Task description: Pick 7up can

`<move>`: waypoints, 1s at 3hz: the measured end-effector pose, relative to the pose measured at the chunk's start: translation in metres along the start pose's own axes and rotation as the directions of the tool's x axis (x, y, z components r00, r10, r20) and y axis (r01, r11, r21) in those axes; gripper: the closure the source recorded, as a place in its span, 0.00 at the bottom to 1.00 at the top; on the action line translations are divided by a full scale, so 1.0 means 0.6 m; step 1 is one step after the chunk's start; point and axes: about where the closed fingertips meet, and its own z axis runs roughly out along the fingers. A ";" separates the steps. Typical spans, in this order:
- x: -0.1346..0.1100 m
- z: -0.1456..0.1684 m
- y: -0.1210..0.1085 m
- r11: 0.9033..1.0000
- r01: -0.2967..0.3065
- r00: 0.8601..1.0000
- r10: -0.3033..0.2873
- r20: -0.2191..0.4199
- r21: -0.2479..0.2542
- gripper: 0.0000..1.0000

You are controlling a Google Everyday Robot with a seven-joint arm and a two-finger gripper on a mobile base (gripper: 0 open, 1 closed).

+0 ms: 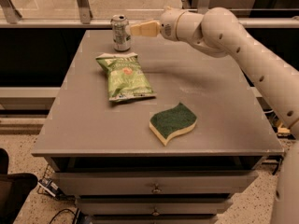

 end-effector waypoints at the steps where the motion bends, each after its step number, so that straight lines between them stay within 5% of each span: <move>1: 0.026 0.032 -0.007 0.999 -0.006 1.000 0.005 -0.029 -0.035 0.00; 3: 0.051 0.080 0.000 0.997 0.010 0.999 -0.014 -0.046 -0.082 0.00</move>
Offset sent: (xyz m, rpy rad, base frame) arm 0.0334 0.0261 -0.0391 -0.0687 0.0519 0.0719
